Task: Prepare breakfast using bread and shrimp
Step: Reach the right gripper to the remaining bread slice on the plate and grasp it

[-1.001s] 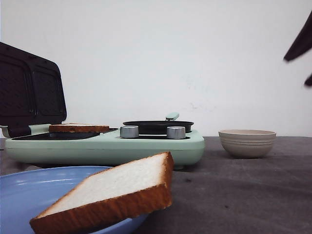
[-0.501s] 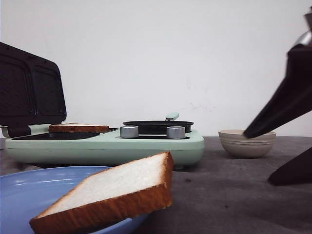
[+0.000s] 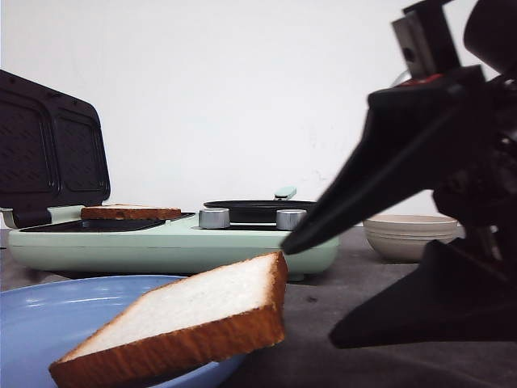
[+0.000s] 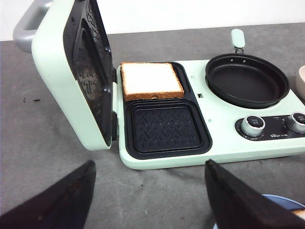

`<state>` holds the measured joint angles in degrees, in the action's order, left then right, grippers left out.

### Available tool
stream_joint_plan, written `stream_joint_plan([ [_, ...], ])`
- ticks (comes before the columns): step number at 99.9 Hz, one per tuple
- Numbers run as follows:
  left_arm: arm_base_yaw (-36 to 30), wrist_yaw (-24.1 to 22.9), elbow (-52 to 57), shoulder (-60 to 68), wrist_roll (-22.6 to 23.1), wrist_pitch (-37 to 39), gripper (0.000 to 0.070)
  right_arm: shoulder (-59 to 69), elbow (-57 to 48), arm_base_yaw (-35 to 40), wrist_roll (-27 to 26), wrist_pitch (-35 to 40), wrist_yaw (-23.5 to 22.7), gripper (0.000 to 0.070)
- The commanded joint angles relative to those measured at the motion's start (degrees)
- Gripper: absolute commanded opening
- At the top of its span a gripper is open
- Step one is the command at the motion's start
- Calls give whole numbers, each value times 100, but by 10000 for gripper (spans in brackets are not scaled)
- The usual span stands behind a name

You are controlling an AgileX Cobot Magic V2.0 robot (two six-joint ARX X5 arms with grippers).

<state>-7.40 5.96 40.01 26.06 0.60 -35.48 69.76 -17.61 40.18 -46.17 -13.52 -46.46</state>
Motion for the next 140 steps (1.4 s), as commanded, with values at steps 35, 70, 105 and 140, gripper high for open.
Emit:
stream_joint_plan([
  [35, 0, 13, 31, 4, -20, 37, 402, 557, -39, 297, -535, -844, 111, 348],
  [70, 0, 15, 31, 4, -20, 68, 402, 964, -61, 297, -629, -1248, 72, 347],
  [105, -2, 15, 31, 4, -22, 63, 402, 1558, -87, 348, -789, -1823, 13, 269],
  [140, 0, 13, 31, 4, -22, 57, 402, 1596, -87, 372, -791, -1934, 85, 3],
])
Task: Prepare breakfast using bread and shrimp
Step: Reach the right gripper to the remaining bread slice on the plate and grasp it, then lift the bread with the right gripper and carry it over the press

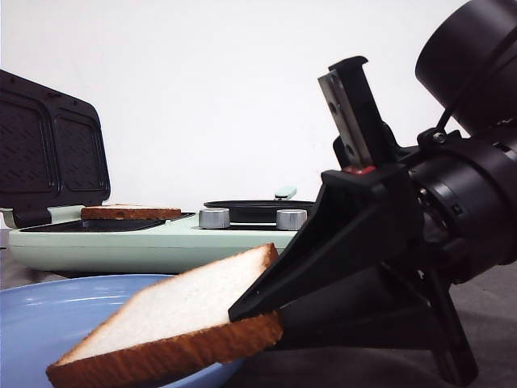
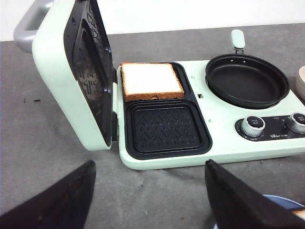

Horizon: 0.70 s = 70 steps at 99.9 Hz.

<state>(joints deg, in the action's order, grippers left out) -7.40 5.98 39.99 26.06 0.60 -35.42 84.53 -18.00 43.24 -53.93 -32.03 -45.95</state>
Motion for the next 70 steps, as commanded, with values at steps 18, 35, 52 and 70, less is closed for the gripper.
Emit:
stream_joint_plan([
  [18, 0, 11, 33, 4, -22, 52, 402, 114, -48, 63, -308, -647, 33, 3],
  [35, 0, 9, 33, 4, -20, 55, 402, 114, -48, 55, -568, -1047, -90, 3],
  [52, 0, 11, 33, 4, -22, 57, 401, 111, -48, 55, -739, -1292, -205, 3],
  [70, 0, 9, 33, 4, -22, 57, 401, 111, -83, 48, -1029, -1624, -195, 3],
])
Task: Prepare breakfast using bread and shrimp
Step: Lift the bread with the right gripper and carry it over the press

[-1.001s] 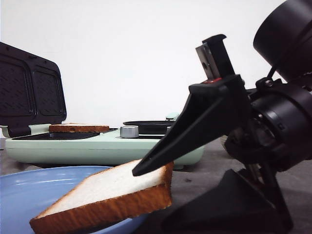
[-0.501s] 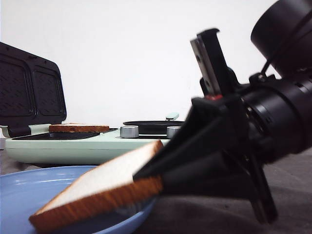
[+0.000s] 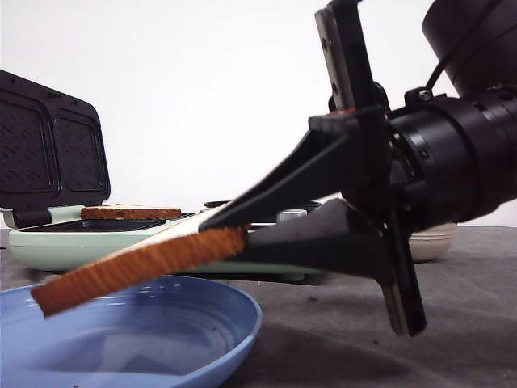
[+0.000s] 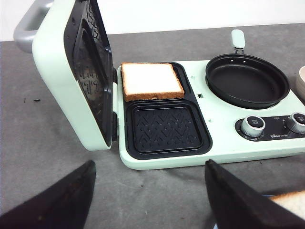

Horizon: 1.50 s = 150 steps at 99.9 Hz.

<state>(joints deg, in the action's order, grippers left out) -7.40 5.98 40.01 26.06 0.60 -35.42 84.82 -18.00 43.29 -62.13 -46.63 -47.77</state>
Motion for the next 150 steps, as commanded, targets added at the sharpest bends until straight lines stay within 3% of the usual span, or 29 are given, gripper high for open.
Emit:
stream_joint_plan([
  [1, 0, 9, 31, 4, -22, 57, 401, 83, -92, 44, -227, -179, -15, 3],
  [24, 0, 9, 31, 4, -24, 70, 401, 83, -601, 46, -544, -487, -46, 3],
  [40, 0, 9, 31, 4, -26, 70, 401, 83, -1414, 46, -448, 125, -243, 3],
  [50, 0, 9, 31, 4, -26, 70, 401, 83, -2035, 46, -70, 929, -234, 3],
  [63, -2, 9, 31, 4, -26, 72, 401, 90, -2911, 44, 820, 2411, -107, 3],
  [83, 0, 7, 31, 4, -26, 79, 401, 116, -4002, -2, 1912, 4026, 505, 3],
  [150, -2, 9, 31, 4, -155, 129, 401, 2277, -6293, -503, 1777, 4382, -48, 3],
])
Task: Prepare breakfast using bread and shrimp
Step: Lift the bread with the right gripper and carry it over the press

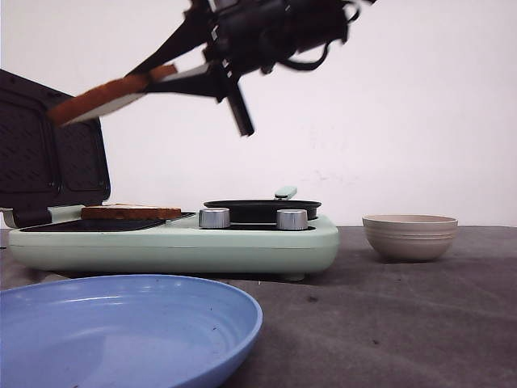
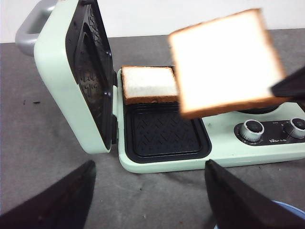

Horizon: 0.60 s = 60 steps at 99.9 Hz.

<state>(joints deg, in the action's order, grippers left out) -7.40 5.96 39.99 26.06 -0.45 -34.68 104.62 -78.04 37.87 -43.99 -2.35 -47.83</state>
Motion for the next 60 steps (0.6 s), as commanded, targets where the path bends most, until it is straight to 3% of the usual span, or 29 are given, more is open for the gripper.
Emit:
stream_joint_plan([
  [1, -2, 11, 33, 4, -50, 55, 401, 317, -308, 39, -39, -42, -44, 3],
  [60, -2, 11, 33, 4, -70, 39, 401, 1674, -1187, 125, -214, -131, 157, 3],
])
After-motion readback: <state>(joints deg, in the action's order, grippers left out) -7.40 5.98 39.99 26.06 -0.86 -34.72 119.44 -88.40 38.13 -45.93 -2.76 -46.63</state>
